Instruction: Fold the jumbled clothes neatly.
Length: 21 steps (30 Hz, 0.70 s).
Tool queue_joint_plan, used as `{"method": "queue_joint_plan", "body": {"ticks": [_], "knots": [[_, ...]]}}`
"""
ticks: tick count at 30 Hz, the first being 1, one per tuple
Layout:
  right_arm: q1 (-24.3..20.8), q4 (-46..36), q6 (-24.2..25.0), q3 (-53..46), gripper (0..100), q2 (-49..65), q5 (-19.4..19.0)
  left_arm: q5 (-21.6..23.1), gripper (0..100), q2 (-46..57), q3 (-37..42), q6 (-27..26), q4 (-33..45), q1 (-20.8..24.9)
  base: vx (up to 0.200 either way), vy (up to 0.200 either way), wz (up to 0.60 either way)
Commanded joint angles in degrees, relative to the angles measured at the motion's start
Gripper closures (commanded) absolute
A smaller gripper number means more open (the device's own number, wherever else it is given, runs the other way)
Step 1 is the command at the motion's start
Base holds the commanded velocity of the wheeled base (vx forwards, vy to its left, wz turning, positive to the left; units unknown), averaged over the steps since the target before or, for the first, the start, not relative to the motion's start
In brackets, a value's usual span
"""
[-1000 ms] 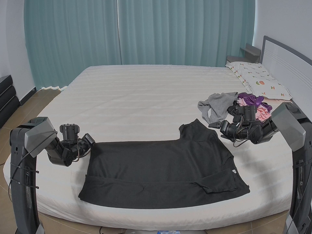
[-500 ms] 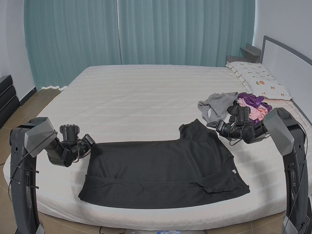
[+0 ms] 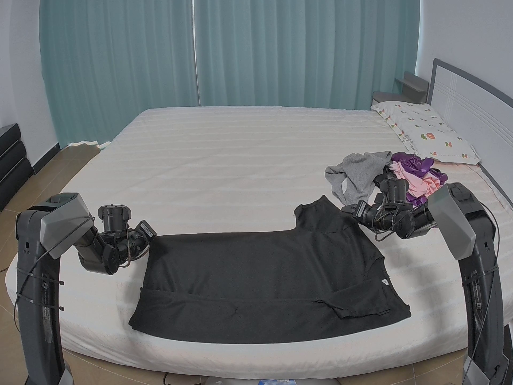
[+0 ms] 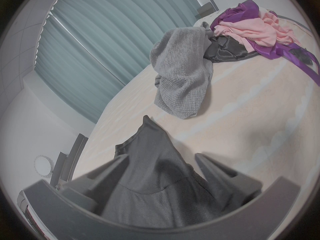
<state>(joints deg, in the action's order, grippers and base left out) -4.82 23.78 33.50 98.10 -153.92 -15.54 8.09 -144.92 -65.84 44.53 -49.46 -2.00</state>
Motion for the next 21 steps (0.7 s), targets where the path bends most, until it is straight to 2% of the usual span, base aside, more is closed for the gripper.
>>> {"method": "queue_joint_plan", "body": {"ticks": [1, 11, 21], "knots": [[-0.11, 0.03, 0.07, 0.52, 100, -0.86, 0.16, -0.01, 100, -0.10, 0.01, 0.03, -0.03, -0.02, 0.000, 0.000, 0.00], [1.04, 0.03, 0.34, -1.51, 100, 1.96, 0.07, -0.10, 100, 0.52, -0.43, -0.06, -0.29, -0.02, 0.000, 0.000, 0.00], [2.00, 0.91, 0.95, -9.50, 100, 9.16, -0.54, -0.54, 100, 4.21, 1.07, -0.24, -0.38, -0.20, 0.000, 0.000, 0.00]]}}
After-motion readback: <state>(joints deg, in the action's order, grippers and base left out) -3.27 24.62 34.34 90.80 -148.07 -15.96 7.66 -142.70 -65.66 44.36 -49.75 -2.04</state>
